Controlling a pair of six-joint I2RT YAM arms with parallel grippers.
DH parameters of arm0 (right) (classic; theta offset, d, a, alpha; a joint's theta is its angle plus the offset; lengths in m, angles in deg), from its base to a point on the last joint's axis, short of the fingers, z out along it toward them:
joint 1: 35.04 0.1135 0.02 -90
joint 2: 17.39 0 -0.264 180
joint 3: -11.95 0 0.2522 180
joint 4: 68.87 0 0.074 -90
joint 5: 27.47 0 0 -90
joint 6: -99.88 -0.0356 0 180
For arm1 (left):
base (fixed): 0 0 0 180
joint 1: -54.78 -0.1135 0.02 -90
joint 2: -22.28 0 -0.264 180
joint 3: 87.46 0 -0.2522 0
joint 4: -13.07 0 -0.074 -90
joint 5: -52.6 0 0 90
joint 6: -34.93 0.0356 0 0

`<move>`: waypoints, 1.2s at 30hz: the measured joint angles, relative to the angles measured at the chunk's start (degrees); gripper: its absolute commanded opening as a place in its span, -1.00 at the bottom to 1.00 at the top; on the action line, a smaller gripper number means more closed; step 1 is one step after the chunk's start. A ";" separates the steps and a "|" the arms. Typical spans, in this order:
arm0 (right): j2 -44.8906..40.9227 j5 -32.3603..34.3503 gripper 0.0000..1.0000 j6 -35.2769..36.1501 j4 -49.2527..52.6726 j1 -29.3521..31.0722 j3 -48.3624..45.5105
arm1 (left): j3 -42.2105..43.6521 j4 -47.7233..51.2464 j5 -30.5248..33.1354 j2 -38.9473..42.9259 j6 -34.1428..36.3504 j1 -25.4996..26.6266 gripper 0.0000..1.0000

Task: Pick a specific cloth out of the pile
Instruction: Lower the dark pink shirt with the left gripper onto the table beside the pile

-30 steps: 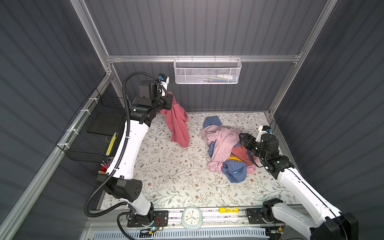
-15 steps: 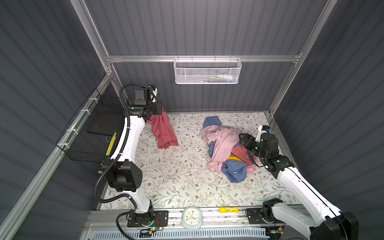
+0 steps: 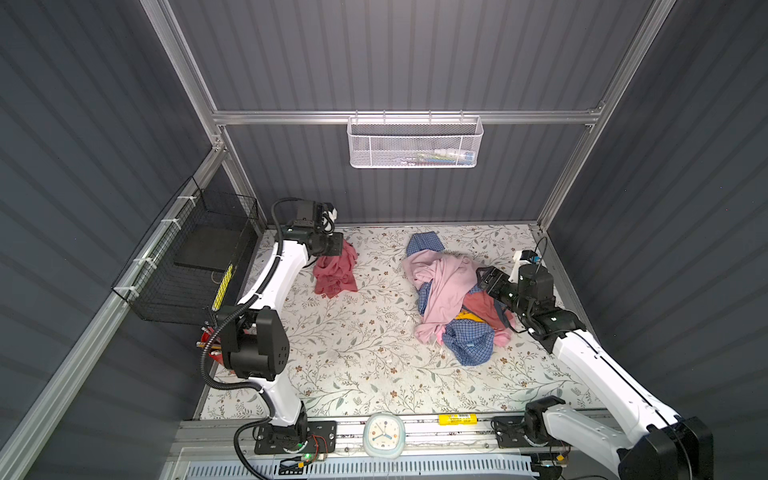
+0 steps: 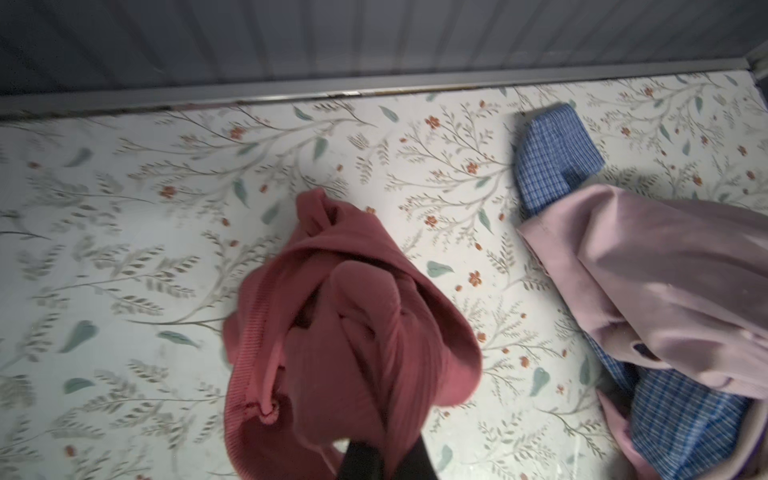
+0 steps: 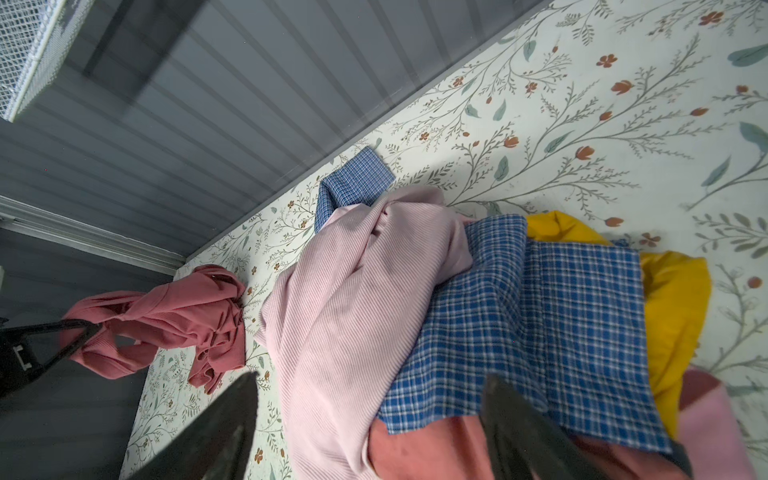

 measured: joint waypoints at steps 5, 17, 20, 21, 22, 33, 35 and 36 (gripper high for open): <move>1.29 -0.33 0.67 -0.11 0.02 0.24 0.02 | 4.79 -2.91 -6.93 0.00 -4.98 2.38 -1.00; 0.26 -0.39 0.67 -0.11 0.42 0.44 0.02 | 14.27 -7.58 -13.14 0.20 -12.04 -4.50 -1.00; 0.26 -0.42 0.67 -0.11 0.44 0.44 0.02 | 14.21 -6.93 -10.88 -0.22 -11.17 -5.99 -1.00; 0.26 -0.42 0.67 -0.11 0.44 0.44 0.02 | 13.64 -6.10 -10.08 -0.85 -10.95 -6.19 -1.00; 0.28 -0.42 0.67 -0.11 0.44 0.48 0.02 | 12.76 -5.64 -9.11 -1.79 -10.54 -6.27 -1.00; 0.31 -0.42 0.67 -0.07 0.46 0.63 0.26 | 2.91 -2.29 4.68 -9.68 -5.55 -7.04 -1.00; 0.31 -0.39 0.68 -0.07 0.46 0.63 0.26 | 2.73 -1.49 7.41 -12.00 -4.92 -7.13 -1.00; 0.31 -0.39 0.68 -0.04 0.46 0.63 0.26 | 2.73 -0.83 8.52 -13.31 -4.68 -7.13 -0.99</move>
